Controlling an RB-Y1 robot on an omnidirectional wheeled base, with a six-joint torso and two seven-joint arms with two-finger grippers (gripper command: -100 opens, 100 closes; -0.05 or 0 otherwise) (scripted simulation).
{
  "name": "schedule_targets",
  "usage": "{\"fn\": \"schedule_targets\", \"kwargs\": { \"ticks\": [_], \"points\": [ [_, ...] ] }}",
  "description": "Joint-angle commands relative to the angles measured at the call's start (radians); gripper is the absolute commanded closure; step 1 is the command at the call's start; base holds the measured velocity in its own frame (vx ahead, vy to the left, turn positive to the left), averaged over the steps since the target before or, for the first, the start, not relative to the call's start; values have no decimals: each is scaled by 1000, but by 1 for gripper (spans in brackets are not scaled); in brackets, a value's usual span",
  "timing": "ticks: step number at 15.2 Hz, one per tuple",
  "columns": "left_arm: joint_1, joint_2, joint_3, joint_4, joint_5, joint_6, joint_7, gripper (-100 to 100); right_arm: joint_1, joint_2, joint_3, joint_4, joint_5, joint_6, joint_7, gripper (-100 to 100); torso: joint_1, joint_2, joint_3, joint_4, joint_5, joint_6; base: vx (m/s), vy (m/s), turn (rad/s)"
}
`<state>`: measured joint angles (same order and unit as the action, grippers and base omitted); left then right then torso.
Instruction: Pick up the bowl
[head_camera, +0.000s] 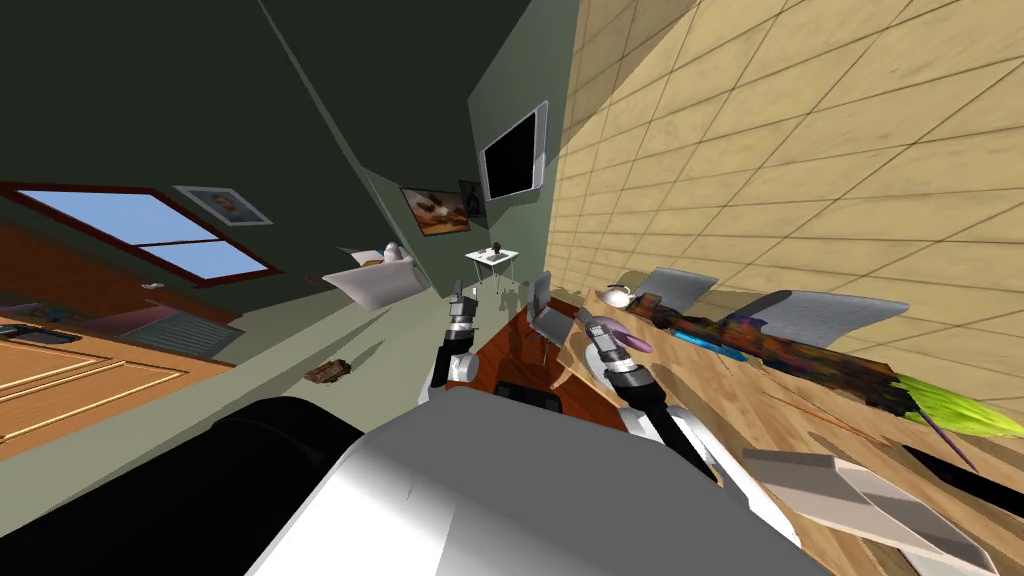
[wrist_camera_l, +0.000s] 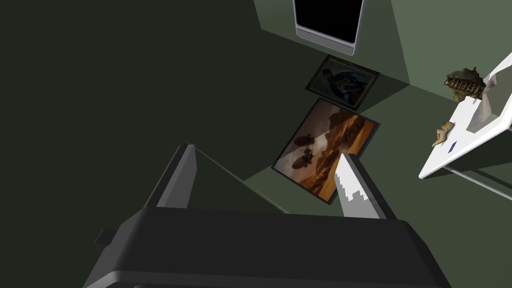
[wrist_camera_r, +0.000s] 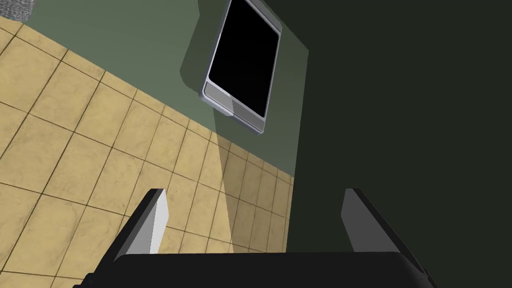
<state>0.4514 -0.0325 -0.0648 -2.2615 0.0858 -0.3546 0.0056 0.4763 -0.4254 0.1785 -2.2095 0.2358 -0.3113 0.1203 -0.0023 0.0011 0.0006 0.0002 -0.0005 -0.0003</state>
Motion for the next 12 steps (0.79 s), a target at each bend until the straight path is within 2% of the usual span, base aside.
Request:
{"fn": "schedule_targets", "kwargs": {
  "ticks": [1,6,7,8,9,10,12],
  "points": [
    [0,0,0,0,0,0,0,0,2,-50,23,22,28,24,18,-100,0,0,0,0,0,0,-22,-24,142],
    [0,0,0,0,0,0,0,0,4,-169,61,55,70,60,45,-100,0,0,0,0,0,0,-22,-23,142],
    [0,0,0,0,0,0,0,0,4,-171,61,55,70,60,45,-100,0,0,0,0,0,0,-15,-18,34],
    [0,0,0,0,0,0,0,0,5,-207,82,71,93,79,59,-100,0,0,0,0,0,0,-14,-13,119],
    [0,0,0,0,0,0,0,0,5,-221,82,71,93,79,59,-100,0,0,0,0,0,0,-15,-13,127],
    [0,0,0,0,0,0,0,0,6,-246,103,89,115,99,73,-100,1,0,0,0,0,0,-20,-19,174],
    [0,0,0,0,0,0,0,0,6,-271,103,89,115,99,73,-100,0,0,0,0,0,0,-18,-21,92]
  ]
}}
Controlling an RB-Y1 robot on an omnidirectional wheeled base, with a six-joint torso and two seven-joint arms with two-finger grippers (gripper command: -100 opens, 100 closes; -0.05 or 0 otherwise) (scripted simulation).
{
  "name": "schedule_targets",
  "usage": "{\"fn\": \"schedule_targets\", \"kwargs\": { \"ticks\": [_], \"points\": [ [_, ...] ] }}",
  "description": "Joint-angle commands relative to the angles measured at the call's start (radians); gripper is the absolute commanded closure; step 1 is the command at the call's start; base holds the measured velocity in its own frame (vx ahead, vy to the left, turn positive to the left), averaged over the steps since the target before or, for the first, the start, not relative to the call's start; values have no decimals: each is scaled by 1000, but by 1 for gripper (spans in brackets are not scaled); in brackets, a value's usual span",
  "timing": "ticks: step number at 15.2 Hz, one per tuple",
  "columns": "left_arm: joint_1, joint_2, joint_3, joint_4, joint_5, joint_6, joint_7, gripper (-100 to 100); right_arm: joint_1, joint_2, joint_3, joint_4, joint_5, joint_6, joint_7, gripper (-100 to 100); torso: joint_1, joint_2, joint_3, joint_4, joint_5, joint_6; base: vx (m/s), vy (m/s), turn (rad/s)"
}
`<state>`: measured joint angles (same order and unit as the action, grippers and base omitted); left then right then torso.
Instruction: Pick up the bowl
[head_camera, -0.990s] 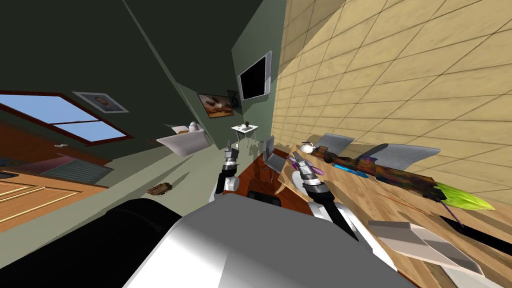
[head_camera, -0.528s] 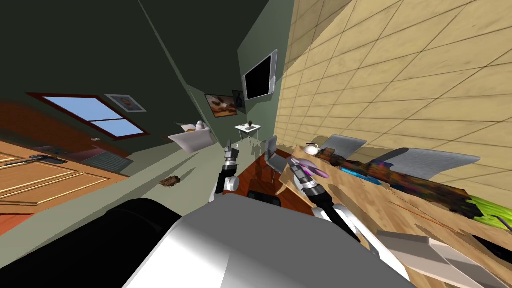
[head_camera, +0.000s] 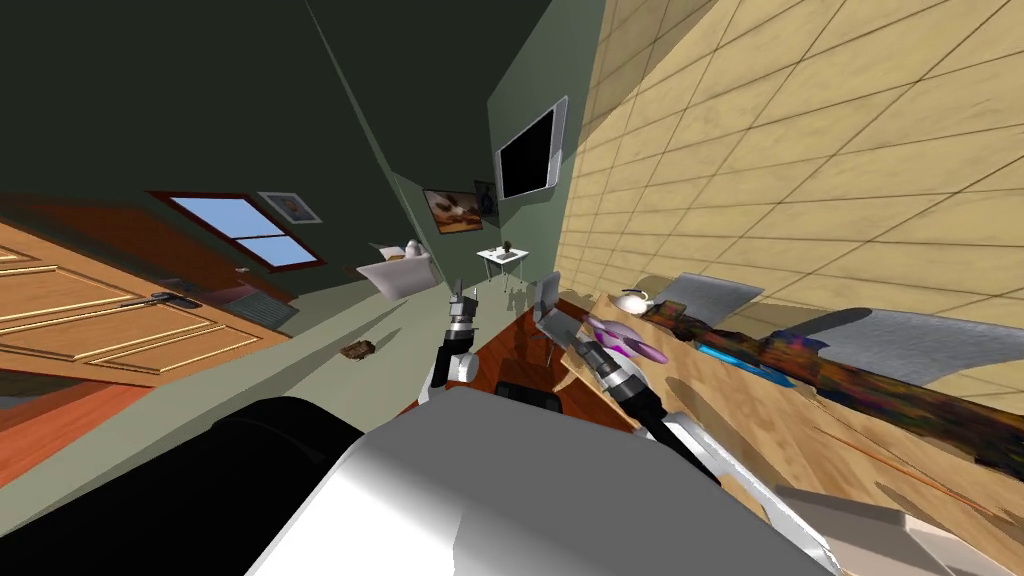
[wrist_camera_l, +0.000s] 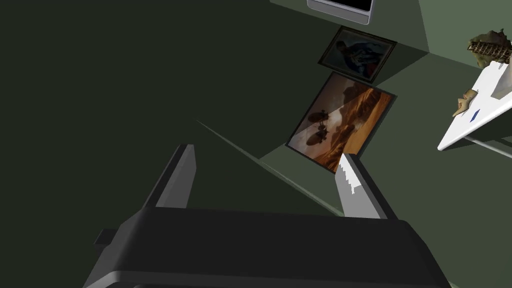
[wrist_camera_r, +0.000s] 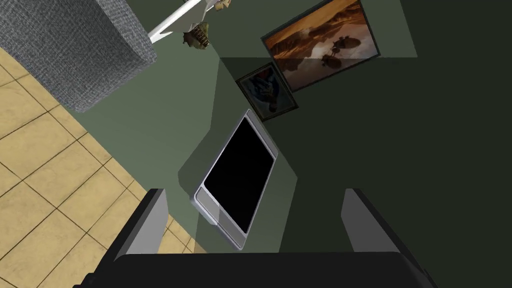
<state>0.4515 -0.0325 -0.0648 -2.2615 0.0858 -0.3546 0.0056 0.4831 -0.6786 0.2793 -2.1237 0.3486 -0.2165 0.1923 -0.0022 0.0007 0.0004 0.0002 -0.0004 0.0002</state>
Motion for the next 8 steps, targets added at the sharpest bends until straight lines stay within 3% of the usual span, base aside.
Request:
{"fn": "schedule_targets", "kwargs": {
  "ticks": [1,5,7,8],
  "points": [
    [0,0,0,0,0,0,0,0,0,-50,24,21,26,23,15,-100,0,0,0,0,0,0,-17,-16,124],
    [0,0,0,0,0,0,0,0,3,-143,70,57,72,63,43,-100,0,0,0,0,0,0,-21,-22,154],
    [0,0,0,0,0,0,0,0,3,-167,70,57,72,63,43,-100,0,0,0,0,0,0,-18,-19,95],
    [0,0,0,0,0,0,0,0,5,-201,93,75,95,83,57,-100,0,0,0,0,0,0,-13,-14,119]
  ]
}}
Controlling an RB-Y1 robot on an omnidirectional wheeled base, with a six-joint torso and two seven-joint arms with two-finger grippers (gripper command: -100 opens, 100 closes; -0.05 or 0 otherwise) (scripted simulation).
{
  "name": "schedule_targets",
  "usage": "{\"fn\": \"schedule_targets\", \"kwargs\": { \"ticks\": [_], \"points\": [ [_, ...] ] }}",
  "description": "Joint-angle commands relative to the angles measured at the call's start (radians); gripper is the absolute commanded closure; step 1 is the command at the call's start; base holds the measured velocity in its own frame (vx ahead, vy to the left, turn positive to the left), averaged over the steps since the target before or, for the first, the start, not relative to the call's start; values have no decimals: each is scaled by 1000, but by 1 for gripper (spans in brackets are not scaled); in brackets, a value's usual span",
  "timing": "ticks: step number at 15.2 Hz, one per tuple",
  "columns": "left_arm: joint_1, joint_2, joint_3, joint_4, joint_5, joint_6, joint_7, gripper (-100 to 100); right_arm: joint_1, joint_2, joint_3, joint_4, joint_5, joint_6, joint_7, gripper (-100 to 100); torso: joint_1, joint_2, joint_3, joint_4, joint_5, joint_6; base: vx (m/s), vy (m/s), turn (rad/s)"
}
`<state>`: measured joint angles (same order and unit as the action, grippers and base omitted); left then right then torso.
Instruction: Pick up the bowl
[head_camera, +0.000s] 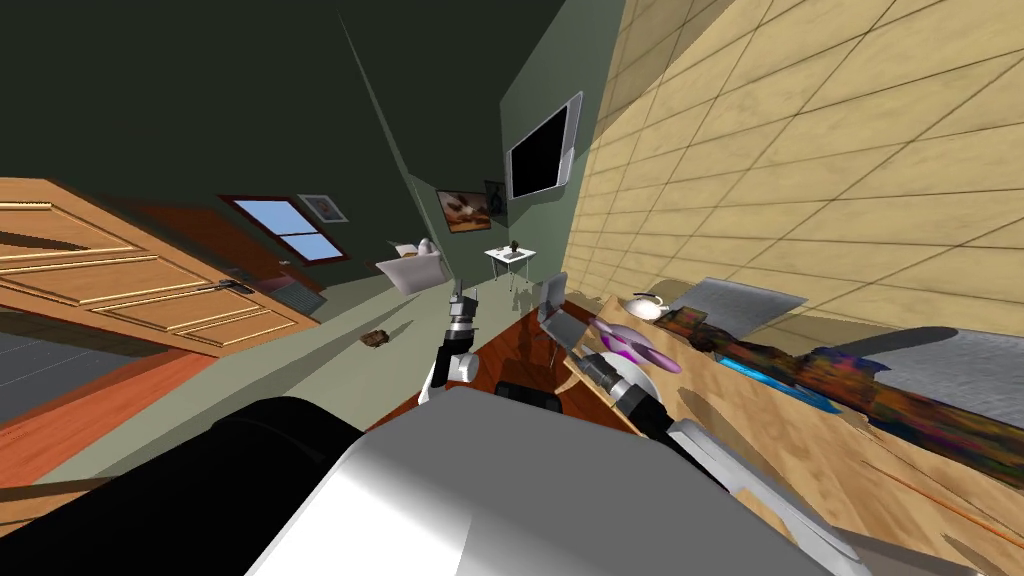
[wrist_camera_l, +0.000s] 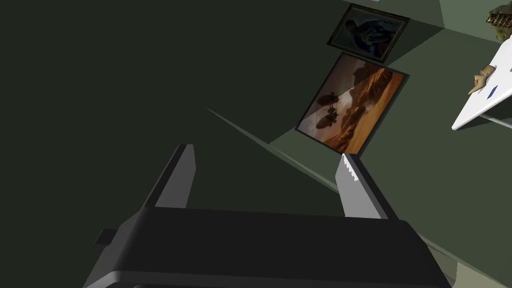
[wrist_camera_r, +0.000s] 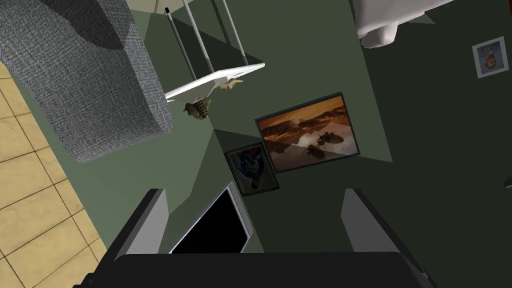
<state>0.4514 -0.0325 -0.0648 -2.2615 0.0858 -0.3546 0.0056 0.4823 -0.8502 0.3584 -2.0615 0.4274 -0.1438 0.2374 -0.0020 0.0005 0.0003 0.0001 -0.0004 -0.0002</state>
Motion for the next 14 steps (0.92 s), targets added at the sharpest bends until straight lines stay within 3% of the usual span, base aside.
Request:
{"fn": "schedule_targets", "kwargs": {
  "ticks": [1,2,4,7,9,12,14],
  "points": [
    [0,0,0,0,0,0,0,0,6,-45,14,13,17,10,12,-100,0,0,0,0,0,0,-15,-17,144],
    [0,0,0,0,0,0,0,0,8,-69,38,31,40,30,26,-100,0,0,0,0,0,0,-17,-19,207],
    [0,0,0,0,0,0,0,0,8,-93,38,31,40,30,26,-100,0,0,0,0,0,0,-15,-19,91],
    [0,0,0,0,0,0,0,0,13,-173,87,69,86,68,53,-100,0,0,0,0,0,0,-16,-16,165],
    [0,0,0,0,0,0,0,0,13,-188,87,69,86,68,53,-100,0,0,0,0,0,0,-14,-19,93],
    [0,0,0,0,0,0,0,0,19,-259,137,106,130,105,79,-100,0,0,0,0,0,0,-14,-15,148],
    [0,0,0,0,0,0,0,0,19,-279,137,106,130,105,79,-100,0,-1,0,0,0,0,-9,-19,89]
  ]
}}
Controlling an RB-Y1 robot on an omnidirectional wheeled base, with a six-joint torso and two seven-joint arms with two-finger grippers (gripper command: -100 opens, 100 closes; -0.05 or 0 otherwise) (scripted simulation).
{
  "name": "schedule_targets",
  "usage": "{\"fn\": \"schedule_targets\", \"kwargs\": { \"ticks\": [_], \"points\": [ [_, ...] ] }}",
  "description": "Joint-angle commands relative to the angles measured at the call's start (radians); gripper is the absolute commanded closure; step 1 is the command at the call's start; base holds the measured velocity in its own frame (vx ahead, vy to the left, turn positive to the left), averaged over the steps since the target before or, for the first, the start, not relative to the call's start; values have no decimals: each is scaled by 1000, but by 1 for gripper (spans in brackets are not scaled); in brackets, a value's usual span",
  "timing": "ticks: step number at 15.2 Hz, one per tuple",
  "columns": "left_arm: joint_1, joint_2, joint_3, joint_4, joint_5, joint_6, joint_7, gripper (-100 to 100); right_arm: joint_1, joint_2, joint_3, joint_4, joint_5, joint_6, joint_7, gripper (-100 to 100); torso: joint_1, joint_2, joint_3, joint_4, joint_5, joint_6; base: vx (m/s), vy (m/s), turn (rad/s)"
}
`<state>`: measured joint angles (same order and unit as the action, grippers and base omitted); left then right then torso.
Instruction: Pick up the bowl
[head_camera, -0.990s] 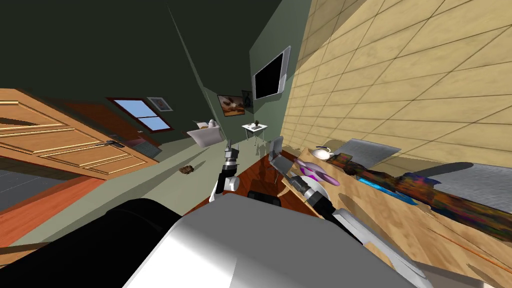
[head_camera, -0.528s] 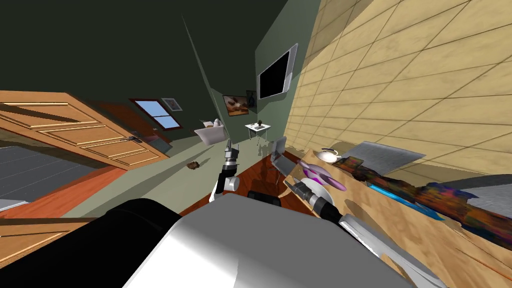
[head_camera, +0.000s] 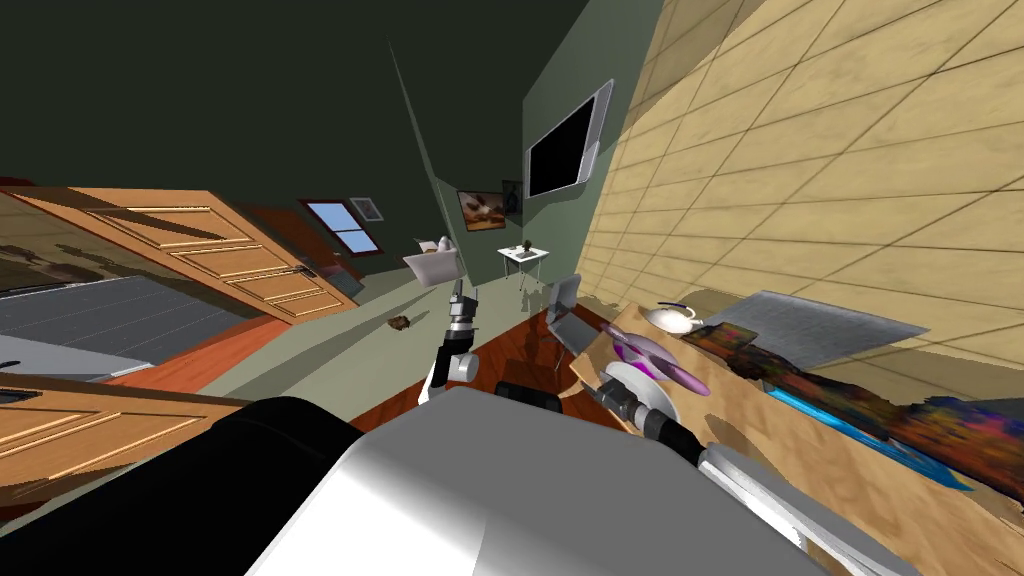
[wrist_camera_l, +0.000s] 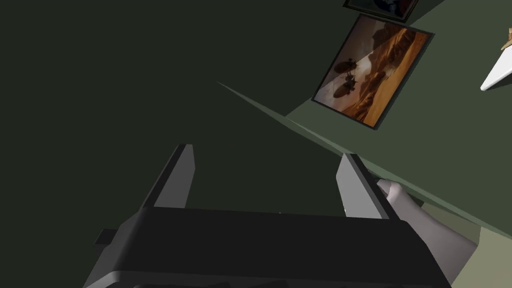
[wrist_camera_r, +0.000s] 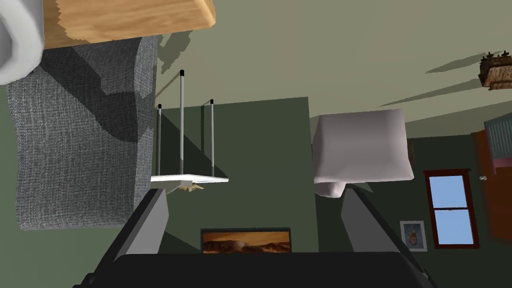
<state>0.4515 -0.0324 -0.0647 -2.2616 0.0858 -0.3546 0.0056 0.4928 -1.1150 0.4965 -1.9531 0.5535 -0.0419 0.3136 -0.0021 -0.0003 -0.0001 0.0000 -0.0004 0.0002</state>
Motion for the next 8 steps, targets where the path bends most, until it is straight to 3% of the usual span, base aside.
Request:
{"fn": "schedule_targets", "kwargs": {
  "ticks": [1,8],
  "points": [
    [0,0,0,0,0,0,0,0,12,-50,25,15,25,21,15,-100,0,0,0,0,0,0,-5,-13,119],
    [0,0,0,0,0,0,0,0,24,-173,102,67,85,69,50,-100,0,0,0,0,0,0,-6,-16,150]
  ]
}}
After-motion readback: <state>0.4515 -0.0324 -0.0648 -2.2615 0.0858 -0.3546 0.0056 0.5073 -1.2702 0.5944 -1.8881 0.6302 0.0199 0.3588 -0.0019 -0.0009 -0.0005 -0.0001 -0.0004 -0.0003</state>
